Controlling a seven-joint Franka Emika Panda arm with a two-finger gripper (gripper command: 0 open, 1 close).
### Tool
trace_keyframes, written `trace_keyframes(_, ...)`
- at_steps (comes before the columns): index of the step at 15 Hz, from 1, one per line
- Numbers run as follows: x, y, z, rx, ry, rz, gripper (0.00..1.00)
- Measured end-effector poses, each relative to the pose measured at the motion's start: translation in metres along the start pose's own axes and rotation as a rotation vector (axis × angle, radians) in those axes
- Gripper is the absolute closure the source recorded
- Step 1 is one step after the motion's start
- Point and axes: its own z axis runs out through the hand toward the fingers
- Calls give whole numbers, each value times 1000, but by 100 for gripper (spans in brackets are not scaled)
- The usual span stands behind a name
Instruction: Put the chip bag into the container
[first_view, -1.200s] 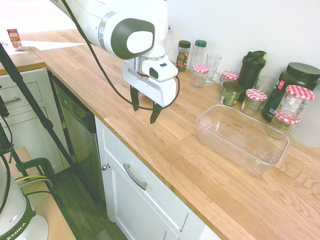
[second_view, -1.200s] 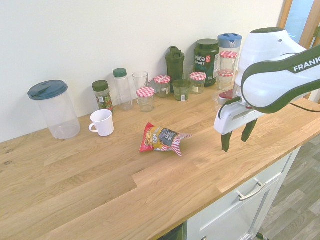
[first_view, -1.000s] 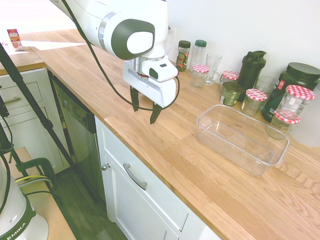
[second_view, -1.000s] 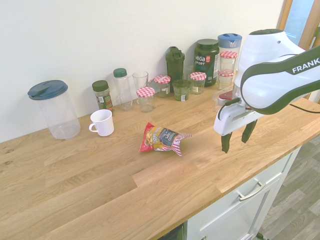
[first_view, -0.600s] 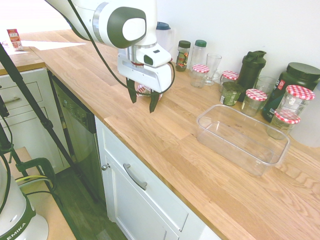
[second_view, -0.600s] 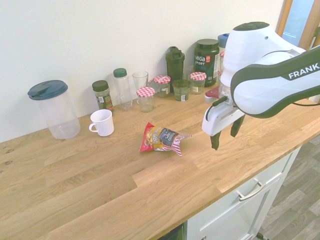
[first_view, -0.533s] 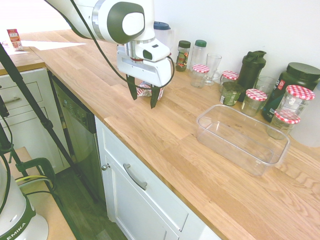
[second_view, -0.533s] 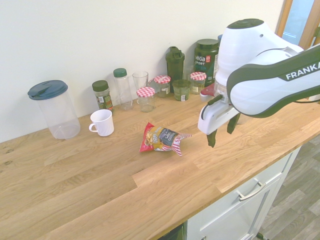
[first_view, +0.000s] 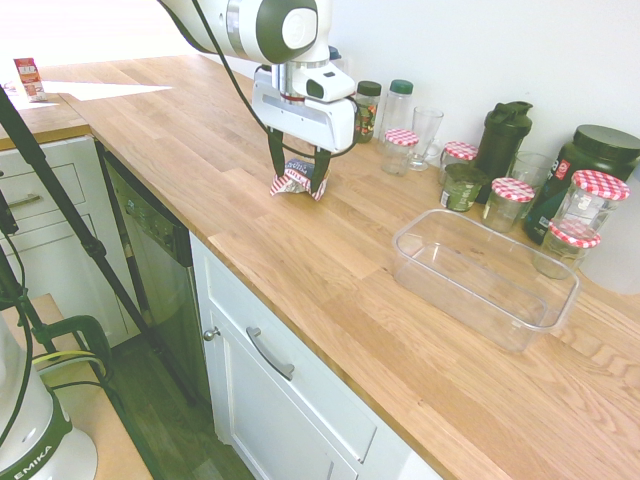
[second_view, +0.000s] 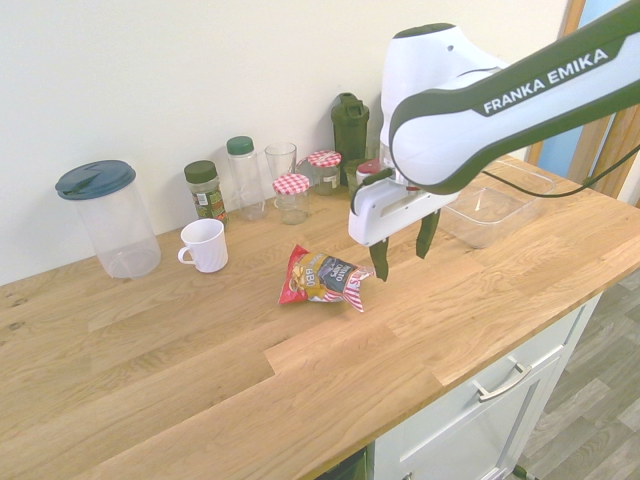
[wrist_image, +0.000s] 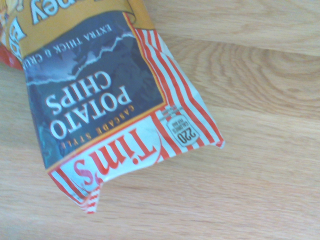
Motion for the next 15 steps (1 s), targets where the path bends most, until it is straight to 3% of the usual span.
trace_keyframes(6, 20, -2, 8, 73, -169, 255, 0)
trace_keyframes(12, 35, -28, 27, 185, -295, 416, 0)
trace_keyframes(15, 55, -19, 44, 223, -339, 504, 0)
